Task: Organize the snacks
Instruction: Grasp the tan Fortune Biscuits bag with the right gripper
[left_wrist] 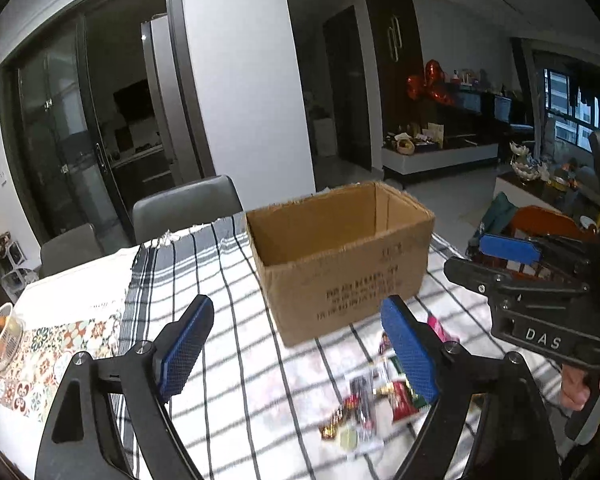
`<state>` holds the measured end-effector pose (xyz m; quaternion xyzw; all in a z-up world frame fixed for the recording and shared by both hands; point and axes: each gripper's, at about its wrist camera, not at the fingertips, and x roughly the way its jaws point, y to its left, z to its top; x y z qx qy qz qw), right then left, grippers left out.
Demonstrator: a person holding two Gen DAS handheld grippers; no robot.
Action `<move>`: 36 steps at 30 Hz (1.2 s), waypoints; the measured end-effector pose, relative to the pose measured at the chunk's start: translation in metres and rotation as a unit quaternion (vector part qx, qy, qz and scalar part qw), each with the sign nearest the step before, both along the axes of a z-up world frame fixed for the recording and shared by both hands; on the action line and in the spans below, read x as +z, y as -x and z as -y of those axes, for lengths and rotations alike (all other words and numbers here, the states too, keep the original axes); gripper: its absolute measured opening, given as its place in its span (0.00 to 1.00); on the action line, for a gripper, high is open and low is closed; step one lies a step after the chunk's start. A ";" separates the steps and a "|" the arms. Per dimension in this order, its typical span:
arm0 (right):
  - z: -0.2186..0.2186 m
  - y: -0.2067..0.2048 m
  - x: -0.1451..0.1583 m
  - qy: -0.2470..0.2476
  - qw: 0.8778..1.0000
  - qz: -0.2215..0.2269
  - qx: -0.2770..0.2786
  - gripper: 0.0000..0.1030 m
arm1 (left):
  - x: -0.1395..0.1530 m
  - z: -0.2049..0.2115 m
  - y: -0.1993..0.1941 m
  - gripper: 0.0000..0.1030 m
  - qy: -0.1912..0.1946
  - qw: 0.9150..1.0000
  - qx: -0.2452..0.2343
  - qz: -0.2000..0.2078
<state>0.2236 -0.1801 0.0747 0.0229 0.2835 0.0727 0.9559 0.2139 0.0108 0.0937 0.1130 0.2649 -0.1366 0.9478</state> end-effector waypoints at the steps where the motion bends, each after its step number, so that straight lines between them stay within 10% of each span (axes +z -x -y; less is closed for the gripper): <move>1: -0.001 0.005 -0.003 -0.003 1.000 -0.002 0.002 0.52 | -0.001 0.000 0.005 0.83 0.000 1.000 -0.002 -0.001; 18: 0.016 0.082 -0.064 0.052 0.998 -0.039 0.016 0.52 | -0.063 0.033 0.083 0.81 -0.025 0.999 -0.028 -0.024; 36: 0.064 0.071 -0.114 0.057 0.988 -0.106 0.095 0.52 | -0.106 0.102 0.089 0.81 -0.024 0.998 -0.033 -0.055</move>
